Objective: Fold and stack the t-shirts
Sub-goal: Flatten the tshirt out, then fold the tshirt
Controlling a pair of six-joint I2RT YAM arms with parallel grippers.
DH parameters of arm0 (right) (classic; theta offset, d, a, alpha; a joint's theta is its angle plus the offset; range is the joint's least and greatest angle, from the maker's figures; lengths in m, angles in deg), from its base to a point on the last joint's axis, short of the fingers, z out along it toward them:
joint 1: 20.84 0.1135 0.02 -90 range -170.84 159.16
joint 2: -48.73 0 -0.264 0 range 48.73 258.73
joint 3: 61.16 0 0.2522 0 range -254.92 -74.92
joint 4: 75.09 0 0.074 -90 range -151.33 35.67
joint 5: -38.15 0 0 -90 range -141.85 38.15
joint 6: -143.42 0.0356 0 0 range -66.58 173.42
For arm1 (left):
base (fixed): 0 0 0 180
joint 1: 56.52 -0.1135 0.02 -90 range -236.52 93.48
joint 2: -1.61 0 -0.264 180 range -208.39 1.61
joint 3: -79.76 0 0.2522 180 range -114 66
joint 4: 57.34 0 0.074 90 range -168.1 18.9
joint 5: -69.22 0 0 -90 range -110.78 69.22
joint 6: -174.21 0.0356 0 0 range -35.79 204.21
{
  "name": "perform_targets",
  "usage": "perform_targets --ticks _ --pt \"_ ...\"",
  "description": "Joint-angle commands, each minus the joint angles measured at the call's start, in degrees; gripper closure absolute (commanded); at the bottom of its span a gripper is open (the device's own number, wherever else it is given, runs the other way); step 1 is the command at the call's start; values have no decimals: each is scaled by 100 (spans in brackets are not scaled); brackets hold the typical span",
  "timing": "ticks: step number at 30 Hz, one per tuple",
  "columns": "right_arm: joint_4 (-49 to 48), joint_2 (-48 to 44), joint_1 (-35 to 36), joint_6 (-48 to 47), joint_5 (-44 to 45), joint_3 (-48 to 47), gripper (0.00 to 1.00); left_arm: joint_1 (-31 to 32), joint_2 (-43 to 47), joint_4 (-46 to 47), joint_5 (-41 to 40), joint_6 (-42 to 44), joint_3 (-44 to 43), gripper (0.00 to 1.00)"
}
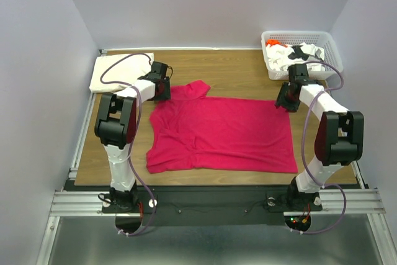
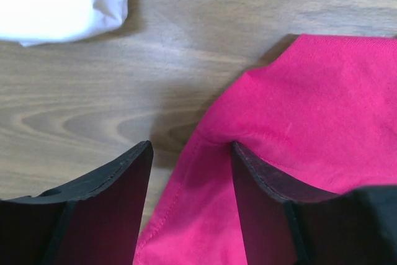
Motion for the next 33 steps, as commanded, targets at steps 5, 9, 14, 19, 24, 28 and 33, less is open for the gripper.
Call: perform_targets --ticks 5,9,14,19,24,28,33 --pt "-328 85 -83 -30 73 -271 51 11 -68 400 85 197 -205 37" --pt "-450 200 -92 -30 99 -315 51 2 -94 567 200 259 -126 37" --pt "-582 296 -188 -56 266 -429 51 2 28 462 217 268 -109 34" --pt "-767 533 -355 -126 223 -587 52 -24 397 558 226 241 102 28" --pt "-1030 867 -408 -267 126 -745 52 -129 687 856 410 136 321 26" --pt "-1223 1130 -452 -364 -14 -903 52 -156 557 1051 586 144 217 27" --pt "-1338 1351 -461 -408 -111 -939 52 -156 477 1024 657 144 94 27"
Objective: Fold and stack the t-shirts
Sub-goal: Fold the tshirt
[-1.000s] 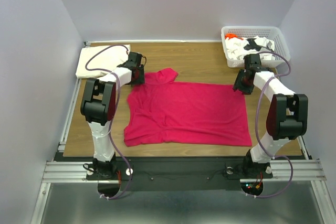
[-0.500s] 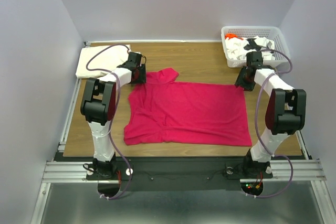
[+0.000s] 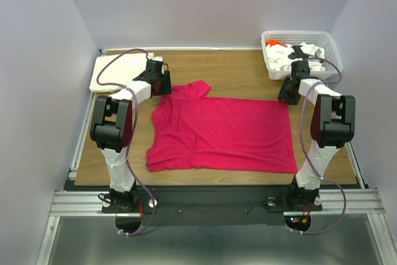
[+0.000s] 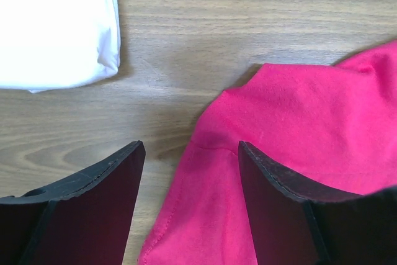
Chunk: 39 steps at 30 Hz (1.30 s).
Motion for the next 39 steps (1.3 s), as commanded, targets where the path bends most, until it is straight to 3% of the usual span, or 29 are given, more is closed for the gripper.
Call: perform_targets --ticks 1,25,34,39 --pt "-368 94 -39 -113 -83 -222 52 -29 134 170 95 -4 -173 27" --pt "-552 314 -48 -165 -65 183 56 -20 -587 126 -107 189 -542 33" --pt "-544 51 -39 -279 146 -27 56 -20 -833 -164 -160 268 -437 57" --pt "-544 94 -39 -315 -56 -212 55 23 -859 -252 -125 382 -463 64"
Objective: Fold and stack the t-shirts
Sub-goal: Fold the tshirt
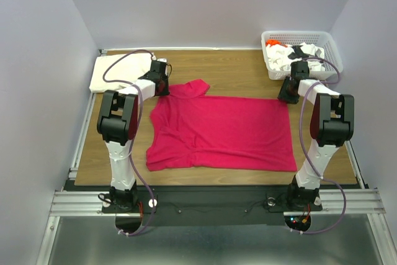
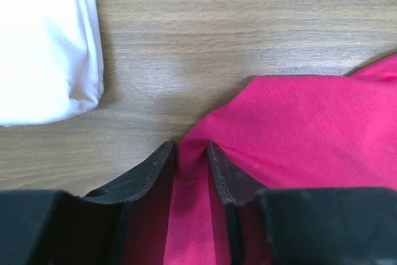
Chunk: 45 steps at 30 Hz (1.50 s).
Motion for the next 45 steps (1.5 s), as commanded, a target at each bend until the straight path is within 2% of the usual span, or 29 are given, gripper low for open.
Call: perform_targets --ticks 1,9,13,14,15,17,18,20,21,27,45 --pt "-163 -67 -37 -138 -78 -250 55 50 -164 -333 -31 170 -54 65" --pt "-128 179 -37 -199 -210 -171 56 76 -138 -342 -127 197 -10 78" --pt "-119 302 -37 -278 -219 -57 62 76 -138 -342 -92 249 -10 84" --pt "-119 337 -37 -305 -228 -57 66 76 -138 -333 -92 276 -2 90" --pt "-111 355 -37 -357 -219 -48 67 76 -147 -342 -110 302 -19 91" --pt "-93 408 -37 -410 -219 -57 75 76 -138 -342 -180 346 -19 93" --pt "-84 416 -37 -445 -193 -83 83 76 -138 -351 -224 381 -11 97" --pt "-67 434 -46 -445 -167 -144 89 67 -121 -359 -285 434 -19 99" --pt "-58 417 -37 -463 -175 -162 92 67 -94 -359 -286 443 -19 99" --pt "12 189 -37 -516 -175 -373 99 67 195 -368 -408 470 -54 100" --pt "109 -673 -46 -367 -44 -294 99 67 1268 -535 -418 355 165 100"
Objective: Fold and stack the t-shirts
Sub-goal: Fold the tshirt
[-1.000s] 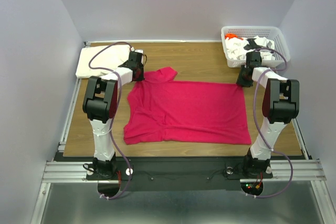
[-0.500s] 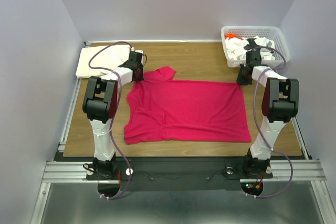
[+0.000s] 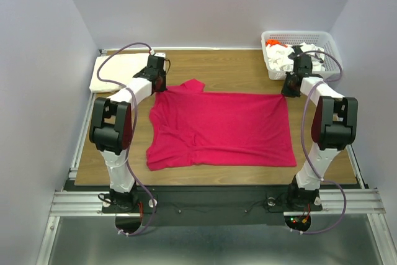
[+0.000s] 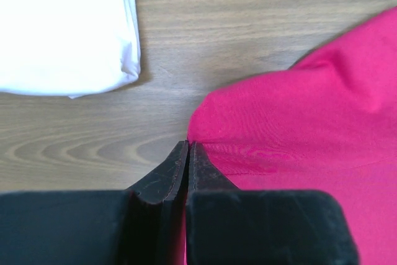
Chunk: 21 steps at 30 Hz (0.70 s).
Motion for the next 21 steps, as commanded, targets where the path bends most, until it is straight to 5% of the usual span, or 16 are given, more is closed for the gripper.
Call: perform_targets --ticks 1,21 --pt "-9 -498 -35 51 241 -69 99 -31 483 -32 -111 77 78 100" --pt "184 -1668 -35 684 566 1082 99 -13 1415 -753 -331 -159 807 100"
